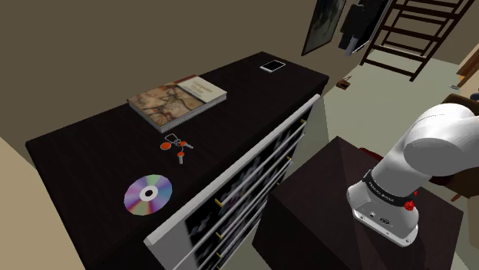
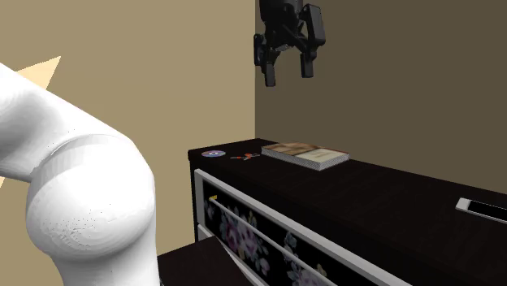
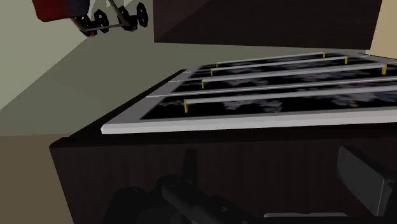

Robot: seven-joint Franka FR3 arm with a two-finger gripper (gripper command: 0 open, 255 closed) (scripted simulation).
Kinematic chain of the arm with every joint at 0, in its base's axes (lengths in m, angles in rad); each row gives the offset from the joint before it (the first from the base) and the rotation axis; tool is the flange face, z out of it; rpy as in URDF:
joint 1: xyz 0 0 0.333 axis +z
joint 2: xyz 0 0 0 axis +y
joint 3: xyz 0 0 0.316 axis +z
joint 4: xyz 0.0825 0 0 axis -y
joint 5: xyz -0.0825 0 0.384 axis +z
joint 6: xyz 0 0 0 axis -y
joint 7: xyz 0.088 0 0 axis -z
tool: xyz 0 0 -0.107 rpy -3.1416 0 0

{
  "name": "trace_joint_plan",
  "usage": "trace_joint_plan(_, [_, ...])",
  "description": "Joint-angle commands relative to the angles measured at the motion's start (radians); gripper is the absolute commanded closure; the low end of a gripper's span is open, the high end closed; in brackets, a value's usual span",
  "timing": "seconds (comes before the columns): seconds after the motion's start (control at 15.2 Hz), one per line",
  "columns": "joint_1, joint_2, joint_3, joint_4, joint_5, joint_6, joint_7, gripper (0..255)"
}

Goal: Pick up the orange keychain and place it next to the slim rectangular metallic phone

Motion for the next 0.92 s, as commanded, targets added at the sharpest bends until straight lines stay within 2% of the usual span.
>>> trace_joint_plan(0.0, [0.000,0.000,0.000,0.000,0.000,0.000,0.000,0])
trace_joint_plan(0.86, [0.099,0.277,0.151,-0.018,0.119,0.292,0.106,0])
